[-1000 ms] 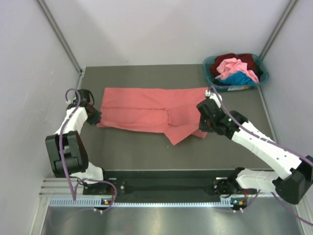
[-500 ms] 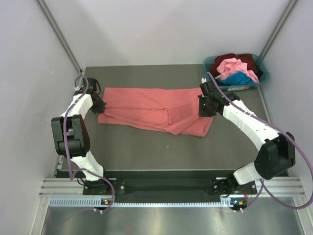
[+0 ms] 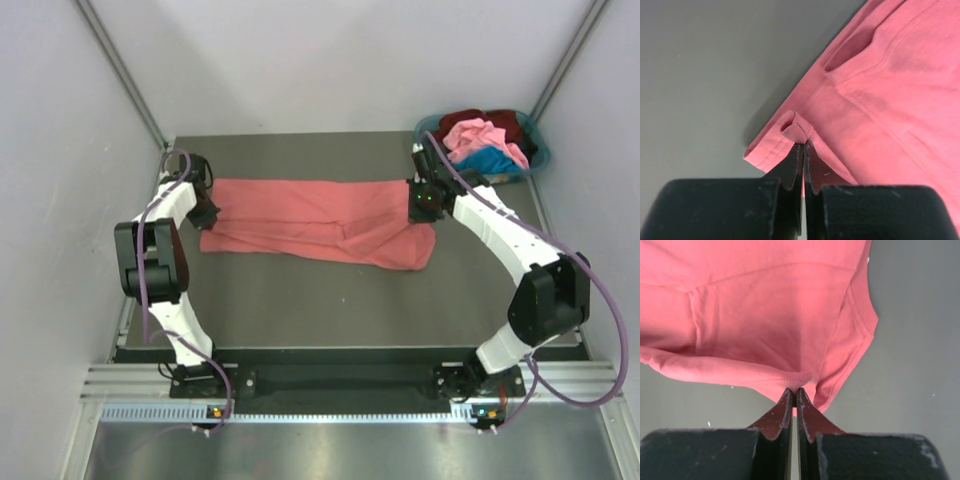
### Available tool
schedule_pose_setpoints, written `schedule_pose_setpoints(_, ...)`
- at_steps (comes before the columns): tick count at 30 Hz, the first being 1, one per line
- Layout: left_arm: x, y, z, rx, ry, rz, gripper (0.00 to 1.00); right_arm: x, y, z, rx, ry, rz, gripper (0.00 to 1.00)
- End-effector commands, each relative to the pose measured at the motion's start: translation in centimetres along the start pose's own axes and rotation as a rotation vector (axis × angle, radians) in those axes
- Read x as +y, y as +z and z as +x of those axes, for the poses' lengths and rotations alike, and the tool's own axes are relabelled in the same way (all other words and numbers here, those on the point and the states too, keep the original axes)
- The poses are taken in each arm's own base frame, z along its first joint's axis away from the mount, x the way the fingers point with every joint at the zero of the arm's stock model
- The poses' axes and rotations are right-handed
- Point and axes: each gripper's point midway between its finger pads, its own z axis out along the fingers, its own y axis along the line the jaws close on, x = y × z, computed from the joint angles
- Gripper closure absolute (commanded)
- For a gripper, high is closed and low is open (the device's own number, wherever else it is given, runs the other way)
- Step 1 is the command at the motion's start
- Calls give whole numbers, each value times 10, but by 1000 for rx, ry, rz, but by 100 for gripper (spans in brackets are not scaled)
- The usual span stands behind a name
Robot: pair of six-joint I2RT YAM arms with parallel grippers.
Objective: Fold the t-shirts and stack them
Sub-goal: Fold the tshirt
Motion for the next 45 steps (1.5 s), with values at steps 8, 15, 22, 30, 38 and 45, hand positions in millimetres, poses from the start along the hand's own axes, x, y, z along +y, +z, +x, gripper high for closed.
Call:
schedule_pose_setpoints(8, -9, 7, -20, -58, 63, -91, 100, -9, 5, -44, -51, -72, 67, 100)
schedule_pose_setpoints(15, -5, 17, -21, -53, 71, -146, 100, -14, 22, -55, -46, -84, 114, 100)
schedule_pose_setpoints(22, 1, 25, -19, -54, 84, -193, 100, -16, 34, -68, -55, -107, 141, 100)
schedule_pose_setpoints(30, -8, 30, -21, -59, 102, -201, 100, -13, 42, -82, -78, -112, 150, 100)
schedule_pose_setpoints(38, -22, 24, -34, -87, 101, -180, 97, -15, 53, -82, -52, -107, 180, 100)
schedule_pose_setpoints(45, -12, 4, -49, -123, 92, -232, 60, -14, 50, -80, -59, -95, 172, 100)
